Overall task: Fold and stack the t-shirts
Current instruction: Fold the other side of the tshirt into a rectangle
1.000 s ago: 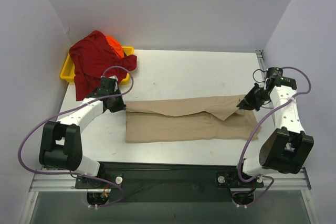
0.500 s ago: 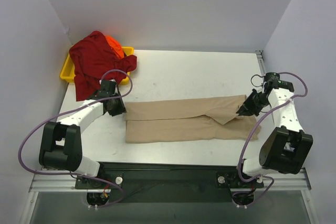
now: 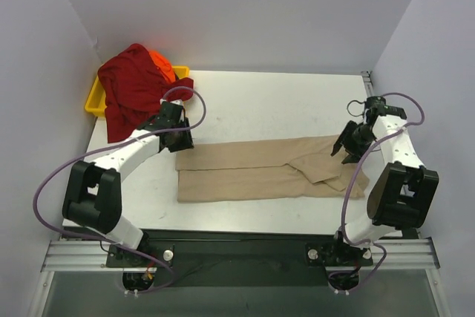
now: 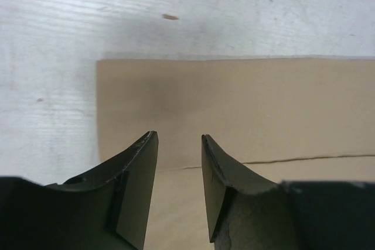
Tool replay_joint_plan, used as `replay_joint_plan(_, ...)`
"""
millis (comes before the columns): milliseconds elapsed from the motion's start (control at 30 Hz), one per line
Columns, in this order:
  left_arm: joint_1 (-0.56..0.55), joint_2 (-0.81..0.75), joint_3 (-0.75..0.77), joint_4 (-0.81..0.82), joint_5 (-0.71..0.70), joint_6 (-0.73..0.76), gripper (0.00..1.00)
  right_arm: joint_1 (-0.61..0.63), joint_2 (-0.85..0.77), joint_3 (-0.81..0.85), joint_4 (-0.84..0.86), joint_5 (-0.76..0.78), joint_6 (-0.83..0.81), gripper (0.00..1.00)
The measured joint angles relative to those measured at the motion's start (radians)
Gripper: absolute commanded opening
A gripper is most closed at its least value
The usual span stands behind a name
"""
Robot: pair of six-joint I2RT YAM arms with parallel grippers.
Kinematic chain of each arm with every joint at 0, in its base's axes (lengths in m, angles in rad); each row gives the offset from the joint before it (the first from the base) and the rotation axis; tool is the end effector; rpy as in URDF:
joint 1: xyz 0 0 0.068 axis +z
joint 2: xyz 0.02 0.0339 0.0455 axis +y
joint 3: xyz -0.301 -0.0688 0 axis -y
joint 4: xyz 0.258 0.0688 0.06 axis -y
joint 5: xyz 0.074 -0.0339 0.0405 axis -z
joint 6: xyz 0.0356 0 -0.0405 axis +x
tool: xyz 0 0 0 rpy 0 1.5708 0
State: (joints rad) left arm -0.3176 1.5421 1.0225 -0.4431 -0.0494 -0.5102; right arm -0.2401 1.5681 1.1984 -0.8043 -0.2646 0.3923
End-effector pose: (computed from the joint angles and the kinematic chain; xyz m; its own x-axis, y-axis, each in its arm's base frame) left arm 0.3119 -0.1007 0.2484 -0.8196 -0.2440 -0.5183 -0.1320 0.9608 -0.2436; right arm 0.3163 -0.0678 0.2773 -0.7776 0.5703 -0.2649 0.4639 0.8046 0.3706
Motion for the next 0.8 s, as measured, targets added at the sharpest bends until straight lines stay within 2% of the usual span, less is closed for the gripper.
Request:
replay_joint_plan(167,-0.086,0.09,0.064,0.015,0.017,-0.003,0.46,0.161,-0.083,0.012,0.012,0.02,-0.047,0.41)
replay_joint_plan(367,-0.146,0.156,0.075,0.032,0.053,-0.008,0.46,0.341,-0.143,-0.014,0.029,-0.059,-0.116,0.41)
replay_joint_plan(567,-0.155,0.16,0.075,0.037,0.067,-0.011,0.46,0.401,-0.071,-0.115,0.037,-0.133,-0.186,0.39)
replay_joint_plan(800,-0.155,0.159,0.058,0.044,0.07,-0.027,0.47,0.417,0.069,-0.137,0.042,-0.093,-0.206,0.36)
